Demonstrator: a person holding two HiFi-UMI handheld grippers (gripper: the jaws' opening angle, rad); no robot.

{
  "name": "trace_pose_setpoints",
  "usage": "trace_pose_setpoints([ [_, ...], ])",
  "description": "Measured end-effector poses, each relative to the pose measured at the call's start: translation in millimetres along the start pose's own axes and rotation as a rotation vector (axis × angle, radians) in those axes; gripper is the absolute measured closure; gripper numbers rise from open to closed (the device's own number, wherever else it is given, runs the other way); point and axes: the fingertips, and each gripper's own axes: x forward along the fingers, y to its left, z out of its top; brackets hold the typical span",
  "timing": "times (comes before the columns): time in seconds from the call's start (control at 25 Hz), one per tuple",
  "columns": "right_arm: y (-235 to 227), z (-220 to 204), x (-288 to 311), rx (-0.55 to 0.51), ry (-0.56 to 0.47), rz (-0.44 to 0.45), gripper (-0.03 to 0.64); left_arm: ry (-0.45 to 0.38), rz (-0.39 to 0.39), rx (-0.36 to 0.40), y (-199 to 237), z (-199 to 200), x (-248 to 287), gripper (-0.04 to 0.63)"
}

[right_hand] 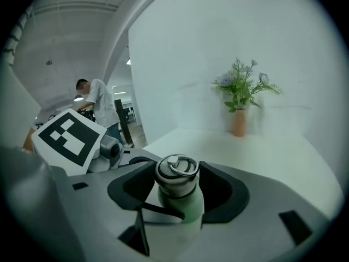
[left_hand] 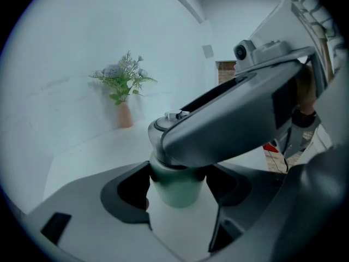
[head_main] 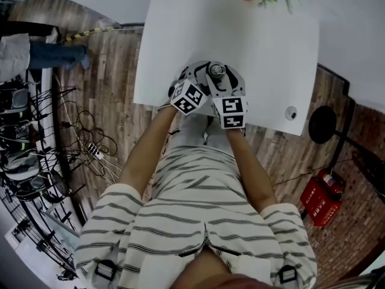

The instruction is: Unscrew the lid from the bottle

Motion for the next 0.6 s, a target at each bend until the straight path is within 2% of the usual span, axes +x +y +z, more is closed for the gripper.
trace_pose_setpoints([
  [0.16, -0.8, 0.3, 0.4, -0.016, 0.001, 0.001, 0.359, -0.003, 0.003, -0.003, -0.1, 0.4, -0.6, 0.276],
  [0.6, 3.2, 0.2, -2.1, -0.07, 0.01, 0.083, 0.364, -0.005, 0.002, -0.005, -0.5, 0.8, -2.9, 0.277],
])
